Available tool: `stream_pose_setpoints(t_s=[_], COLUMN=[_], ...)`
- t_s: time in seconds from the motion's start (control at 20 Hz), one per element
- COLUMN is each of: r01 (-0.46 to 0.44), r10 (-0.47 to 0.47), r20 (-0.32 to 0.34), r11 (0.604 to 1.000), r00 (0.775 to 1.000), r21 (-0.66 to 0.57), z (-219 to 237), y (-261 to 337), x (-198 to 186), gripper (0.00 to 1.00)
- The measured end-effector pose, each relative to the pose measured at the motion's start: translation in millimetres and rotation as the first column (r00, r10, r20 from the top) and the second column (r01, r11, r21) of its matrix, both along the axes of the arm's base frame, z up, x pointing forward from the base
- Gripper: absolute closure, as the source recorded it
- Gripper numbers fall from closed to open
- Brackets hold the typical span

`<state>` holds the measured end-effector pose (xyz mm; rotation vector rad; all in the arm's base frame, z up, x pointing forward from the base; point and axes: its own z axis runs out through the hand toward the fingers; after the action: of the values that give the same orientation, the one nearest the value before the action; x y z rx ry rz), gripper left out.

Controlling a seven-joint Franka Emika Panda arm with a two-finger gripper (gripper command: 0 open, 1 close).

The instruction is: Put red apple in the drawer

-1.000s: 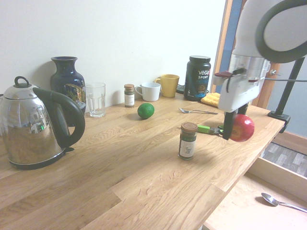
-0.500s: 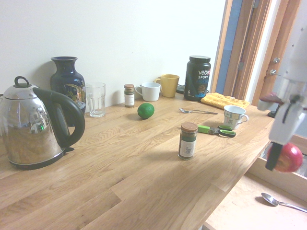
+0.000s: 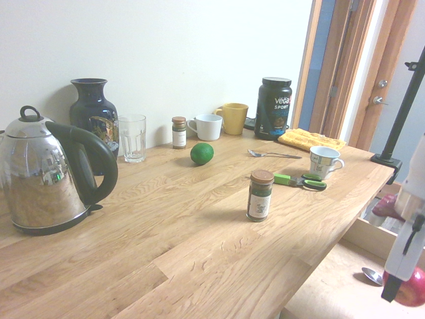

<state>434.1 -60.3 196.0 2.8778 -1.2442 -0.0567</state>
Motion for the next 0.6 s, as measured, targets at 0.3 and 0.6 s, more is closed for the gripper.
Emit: stream_pose_setpoints(t_s=[0.3, 0.6], r01=[-0.007, -0.003], r10=[0.007, 0.002], r20=[-0.033, -0.046], r11=[1.000, 1.000], r00=[0.999, 0.999], r21=[-0.007, -0.012], z=[-31, -43], y=[-2, -4], x=[15, 18], gripper=[1.00, 0.00])
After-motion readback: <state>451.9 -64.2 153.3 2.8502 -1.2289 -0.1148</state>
